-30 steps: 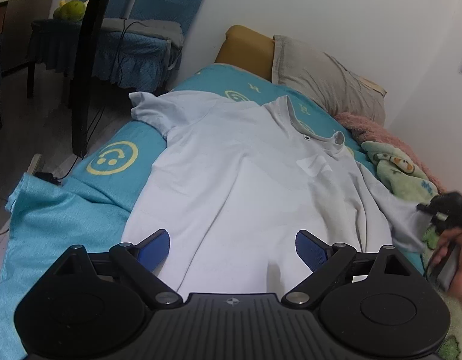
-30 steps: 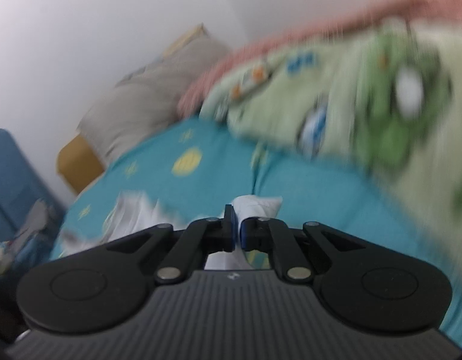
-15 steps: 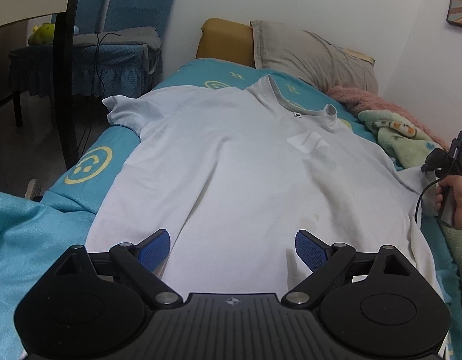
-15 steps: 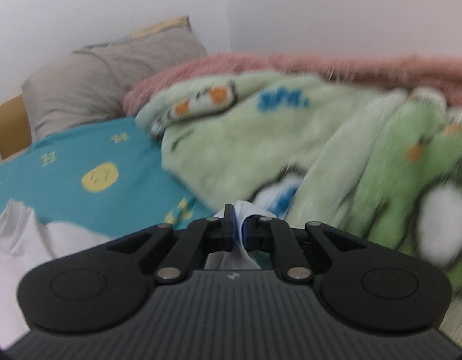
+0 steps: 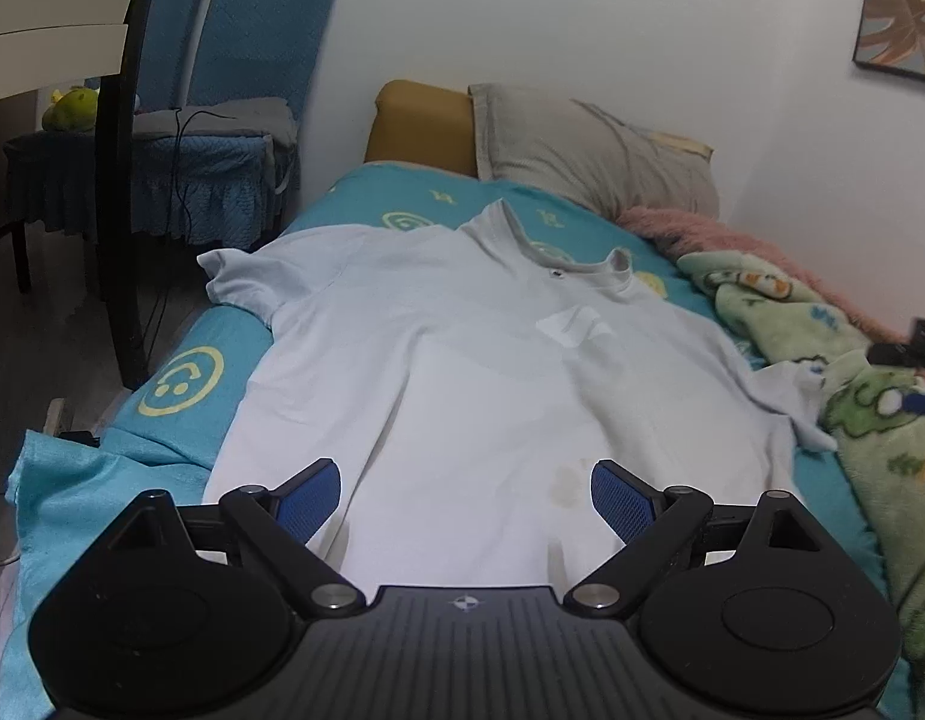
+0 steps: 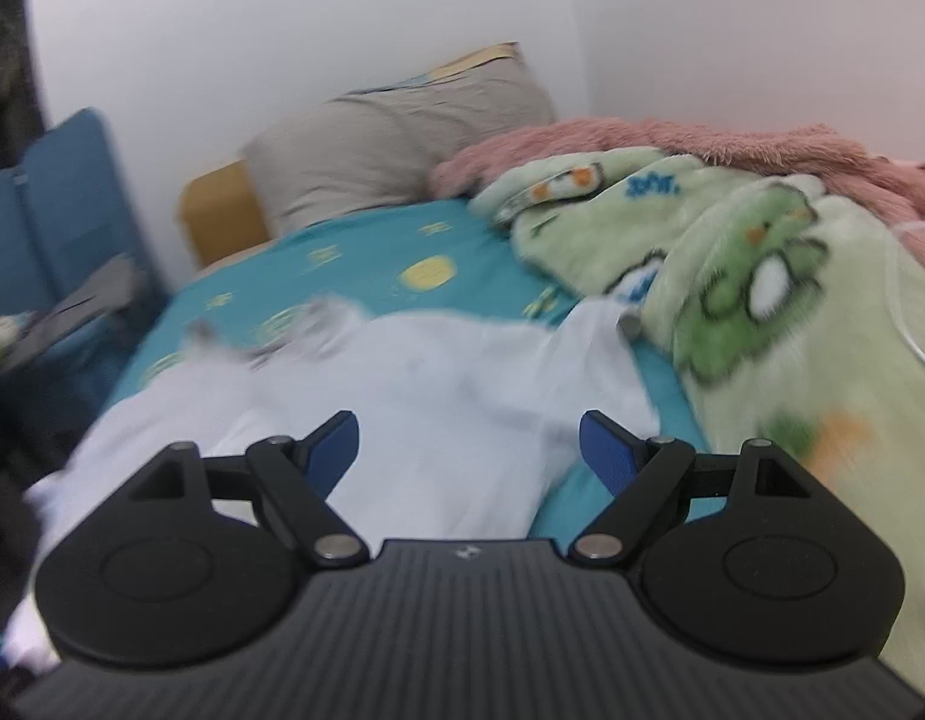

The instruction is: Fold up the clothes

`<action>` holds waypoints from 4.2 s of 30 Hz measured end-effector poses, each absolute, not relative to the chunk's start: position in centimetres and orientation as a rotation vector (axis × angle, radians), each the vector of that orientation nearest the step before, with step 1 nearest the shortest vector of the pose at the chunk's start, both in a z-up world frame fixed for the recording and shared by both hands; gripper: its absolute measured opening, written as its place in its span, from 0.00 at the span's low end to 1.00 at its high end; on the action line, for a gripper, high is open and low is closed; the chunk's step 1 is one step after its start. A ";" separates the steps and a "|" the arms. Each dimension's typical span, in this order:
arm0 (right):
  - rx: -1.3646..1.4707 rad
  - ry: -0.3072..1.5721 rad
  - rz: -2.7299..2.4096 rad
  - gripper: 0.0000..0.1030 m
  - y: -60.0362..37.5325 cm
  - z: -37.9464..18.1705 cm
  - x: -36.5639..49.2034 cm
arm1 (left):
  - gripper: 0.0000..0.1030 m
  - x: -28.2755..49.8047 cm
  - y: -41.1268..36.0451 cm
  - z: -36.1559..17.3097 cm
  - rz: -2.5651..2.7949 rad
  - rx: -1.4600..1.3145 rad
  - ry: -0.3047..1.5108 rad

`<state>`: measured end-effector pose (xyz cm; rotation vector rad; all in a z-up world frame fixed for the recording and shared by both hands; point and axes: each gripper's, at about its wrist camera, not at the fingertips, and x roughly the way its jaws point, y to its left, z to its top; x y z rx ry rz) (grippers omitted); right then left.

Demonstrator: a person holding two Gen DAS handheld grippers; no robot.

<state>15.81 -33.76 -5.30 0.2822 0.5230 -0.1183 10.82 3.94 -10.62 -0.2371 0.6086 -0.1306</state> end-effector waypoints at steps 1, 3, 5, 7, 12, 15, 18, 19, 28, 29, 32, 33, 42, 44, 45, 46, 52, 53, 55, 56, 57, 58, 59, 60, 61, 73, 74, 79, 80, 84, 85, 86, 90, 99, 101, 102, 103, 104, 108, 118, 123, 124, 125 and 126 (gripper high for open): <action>0.299 0.516 -0.094 0.80 -33.1 -4.4 13.5 | 0.90 10.4 4.0 -10.3 -0.143 -0.240 0.603; 0.323 0.496 -0.058 0.80 -32.0 -2.6 9.4 | 0.90 9.4 3.7 -9.8 -0.173 -0.221 0.604; 0.349 0.478 -0.034 0.80 -31.5 -1.8 6.3 | 0.88 8.5 3.1 -9.6 -0.214 -0.191 0.616; 0.378 0.462 -0.012 0.80 -31.3 -1.6 3.7 | 0.86 7.5 2.1 -9.6 -0.263 -0.153 0.627; 0.455 0.458 0.003 0.80 -31.4 -1.9 -1.3 | 0.79 4.7 -0.4 -9.5 -0.432 -0.139 0.665; 0.526 0.440 0.012 0.80 -32.4 -2.1 -2.4 | 0.69 3.3 -2.4 -9.9 -0.564 -0.189 0.711; 0.585 0.409 0.002 0.80 -33.6 -2.2 -3.0 | 0.57 2.5 -5.0 -10.7 -0.669 -0.171 0.764; 0.600 0.405 -0.004 0.80 -33.9 -2.3 -3.0 | 0.55 2.4 -5.8 -11.2 -0.689 -0.154 0.788; 0.729 0.390 0.007 0.81 -35.9 -3.0 -3.7 | 0.01 2.0 -9.1 -13.1 -0.780 -0.072 0.858; 0.728 0.374 -0.010 0.81 -36.0 -2.9 -3.9 | 0.01 1.9 -9.4 -12.4 -0.794 -0.079 0.846; 0.717 0.315 -0.068 0.82 -36.4 -2.4 -4.6 | 0.01 1.4 -10.4 -10.3 -0.878 -0.138 0.833; 0.712 0.293 -0.082 0.82 -36.6 -2.1 -4.8 | 0.01 1.1 -11.2 -9.8 -0.915 -0.144 0.833; 0.687 0.235 -0.143 0.82 -38.1 -1.9 -5.4 | 0.00 0.1 -21.8 -13.0 -1.003 0.006 1.040; 0.679 0.243 -0.128 0.82 -37.9 -1.9 -5.2 | 0.01 0.4 -23.0 -14.2 -1.012 0.034 1.081; 0.672 0.246 -0.118 0.82 -37.7 -2.0 -5.1 | 0.01 0.5 -23.2 -14.4 -1.013 0.038 1.089; 0.664 0.249 -0.109 0.82 -37.6 -2.0 -5.0 | 0.02 0.6 -23.3 -14.5 -1.014 0.040 1.096; 0.605 0.254 -0.073 0.82 -36.7 -1.7 -4.5 | 0.59 0.7 -21.0 -12.8 -0.887 0.086 0.999; 0.596 0.250 -0.072 0.82 -36.5 -1.7 -4.6 | 0.61 0.6 -20.1 -12.3 -0.861 0.090 0.971; 0.576 0.246 -0.071 0.82 -36.3 -1.6 -4.6 | 0.67 0.6 -18.2 -11.2 -0.815 0.083 0.917; 0.569 0.246 -0.070 0.82 -36.2 -1.6 -4.6 | 0.74 0.6 -17.2 -10.6 -0.790 0.076 0.887; 0.563 0.249 -0.068 0.82 -36.2 -1.6 -4.5 | 0.76 0.6 -16.2 -9.9 -0.759 0.074 0.849; 0.556 0.252 -0.067 0.82 -36.0 -1.6 -4.4 | 0.78 0.5 -15.1 -9.1 -0.730 0.076 0.807; 0.548 0.257 -0.066 0.82 -35.9 -1.6 -4.3 | 0.79 0.5 -14.0 -8.4 -0.703 0.073 0.768; 0.539 0.263 -0.066 0.82 -35.7 -1.7 -4.1 | 0.79 0.5 -12.9 -7.6 -0.677 0.064 0.735; 0.530 0.270 -0.065 0.82 -35.6 -1.8 -3.9 | 0.81 0.6 -11.9 -6.9 -0.653 0.050 0.705; 0.855 0.411 0.030 0.82 -37.3 -4.6 5.8 | 0.92 2.2 -4.9 -6.1 -0.408 -0.080 0.514; 0.883 0.412 0.026 0.82 -37.9 -5.3 7.3 | 0.93 2.5 -4.8 -6.5 -0.386 -0.088 0.525; 0.957 0.476 -0.019 0.82 -40.4 -10.6 14.6 | 0.93 4.2 -3.4 -8.5 -0.303 -0.154 0.585; 0.946 0.485 -0.042 0.81 -40.8 -11.7 15.8 | 0.93 4.5 -3.2 -8.9 -0.297 -0.161 0.596; 0.897 0.509 -0.095 0.74 -42.1 -15.0 19.8 | 0.93 5.5 -3.3 -10.2 -0.287 -0.156 0.617; 0.859 0.521 -0.109 0.73 -42.3 -15.6 20.9 | 0.93 5.7 -3.4 -10.4 -0.292 -0.156 0.621; 0.816 0.536 -0.127 0.71 -42.4 -16.1 21.9 | 0.93 6.1 -3.5 -10.7 -0.297 -0.158 0.624; 0.730 0.595 -0.173 0.62 -43.4 -18.6 25.0 | 0.93 7.5 -4.0 -11.8 -0.306 -0.172 0.646; 0.511 0.515 -0.214 0.20 -44.9 -19.3 29.2 | 0.93 9.6 -3.0 -14.2 -0.287 -0.268 0.743; 0.510 0.479 -0.214 0.20 -45.3 -19.4 29.5 | 0.93 9.8 -2.8 -14.2 -0.279 -0.282 0.745; 0.519 0.465 -0.214 0.19 -45.6 -19.3 29.6 | 0.93 9.9 -2.8 -14.2 -0.277 -0.291 0.744; 0.527 0.452 -0.214 0.19 -45.9 -19.3 29.7 | 0.93 10.0 -2.8 -14.1 -0.276 -0.297 0.744; 0.536 0.438 -0.214 0.19 -46.2 -19.3 29.8 | 0.93 10.1 -2.9 -14.1 -0.276 -0.299 0.744; 0.604 0.425 -0.232 0.21 -47.4 -19.4 30.2 | 0.93 10.3 -3.7 -14.4 -0.279 -0.293 0.758; 0.695 0.492 -0.145 0.47 -47.4 -20.4 30.9 | 0.93 10.1 -4.5 -14.8 -0.287 -0.278 0.771; 0.674 0.515 -0.147 0.05 -46.3 -20.0 30.7 | 0.93 10.2 -4.6 -14.7 -0.288 -0.287 0.766; 0.678 0.512 -0.160 0.05 -46.1 -19.7 30.5 | 0.93 10.2 -4.7 -14.7 -0.285 -0.280 0.764; 0.704 0.504 -0.175 0.04 -46.2 -19.4 30.2 | 0.93 10.1 -4.7 -14.7 -0.281 -0.273 0.763; 0.730 0.496 -0.189 0.04 -46.2 -19.0 29.8 | 0.93 10.0 -4.7 -14.7 -0.281 -0.273 0.762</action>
